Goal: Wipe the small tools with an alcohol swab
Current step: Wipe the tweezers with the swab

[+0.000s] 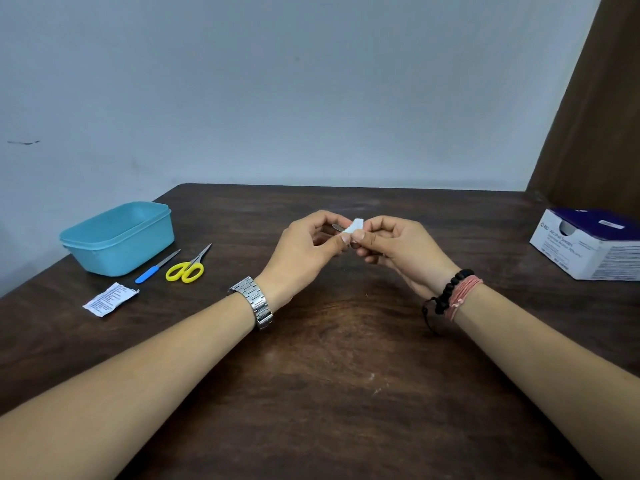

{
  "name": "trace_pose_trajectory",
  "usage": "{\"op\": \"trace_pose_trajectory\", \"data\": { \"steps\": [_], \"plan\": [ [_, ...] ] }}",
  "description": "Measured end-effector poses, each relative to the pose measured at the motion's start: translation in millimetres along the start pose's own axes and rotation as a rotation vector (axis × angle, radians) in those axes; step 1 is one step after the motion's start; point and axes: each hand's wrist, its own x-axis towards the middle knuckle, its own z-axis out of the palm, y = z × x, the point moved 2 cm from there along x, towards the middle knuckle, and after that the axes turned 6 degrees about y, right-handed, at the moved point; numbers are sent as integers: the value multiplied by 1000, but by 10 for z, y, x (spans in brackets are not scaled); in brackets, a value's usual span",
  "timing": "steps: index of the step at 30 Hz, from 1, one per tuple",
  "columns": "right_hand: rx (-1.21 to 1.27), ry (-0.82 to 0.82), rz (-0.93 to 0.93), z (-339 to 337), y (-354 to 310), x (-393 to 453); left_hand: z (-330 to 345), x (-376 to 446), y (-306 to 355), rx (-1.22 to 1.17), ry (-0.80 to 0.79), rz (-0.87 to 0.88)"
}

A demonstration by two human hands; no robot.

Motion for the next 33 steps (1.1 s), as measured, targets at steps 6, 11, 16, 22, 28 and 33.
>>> {"op": "trace_pose_trajectory", "data": {
  "steps": [6,11,16,22,28,33],
  "plan": [
    [-39,-2,3,6,10,3,-22,5,-42,-44,25,-47],
    [-67,16,-12,23,5,-8,-22,6,-12,-7,10,13],
    [-60,-52,-14,24,-3,1,-41,16,-17,-113,64,-61],
    [-155,-79,-88,41,-4,-15,-48,16,-17,-170,91,-109],
    [-136,-123,-107,52,-11,-21,-49,12,-7,-157,97,-109],
    [-79,-259,-52,33,-20,-16,-81,23,16,-206,149,-131]
  ]
}}
